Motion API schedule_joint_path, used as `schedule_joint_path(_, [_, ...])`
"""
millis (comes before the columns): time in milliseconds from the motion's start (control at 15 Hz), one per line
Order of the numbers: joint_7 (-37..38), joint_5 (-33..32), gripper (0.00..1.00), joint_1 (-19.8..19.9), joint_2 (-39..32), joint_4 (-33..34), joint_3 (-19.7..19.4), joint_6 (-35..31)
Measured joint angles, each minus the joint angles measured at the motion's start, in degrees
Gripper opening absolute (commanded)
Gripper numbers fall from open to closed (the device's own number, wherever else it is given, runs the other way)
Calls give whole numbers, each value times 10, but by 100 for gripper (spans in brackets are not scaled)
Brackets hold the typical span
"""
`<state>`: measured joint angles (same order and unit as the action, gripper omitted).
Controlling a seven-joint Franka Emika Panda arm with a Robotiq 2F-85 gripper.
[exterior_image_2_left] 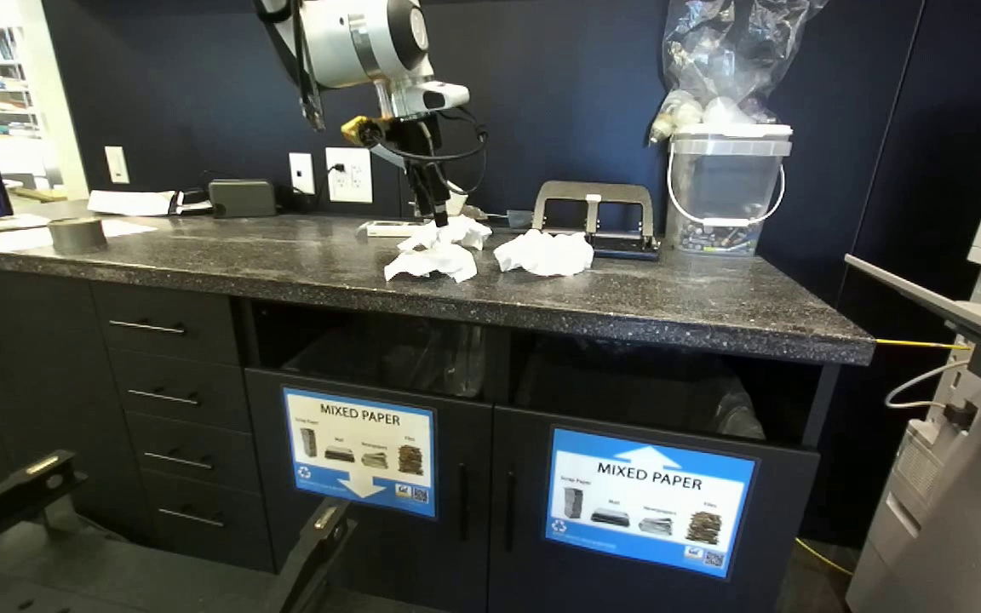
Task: Put two papers in the bin to the right and two in the left
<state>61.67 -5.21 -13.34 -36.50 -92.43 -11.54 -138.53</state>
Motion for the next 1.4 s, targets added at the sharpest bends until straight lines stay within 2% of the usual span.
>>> schedule_joint_path(200, [16,14,100,7,-8,19,15,33])
schedule_joint_path(667, [32,14,100,31,-19,20,16,33])
schedule_joint_path(1133, [-11,76,100,87,-41,21,59,31])
schedule_joint_path(1400, [-32,98,100,99,-55,24,69,31])
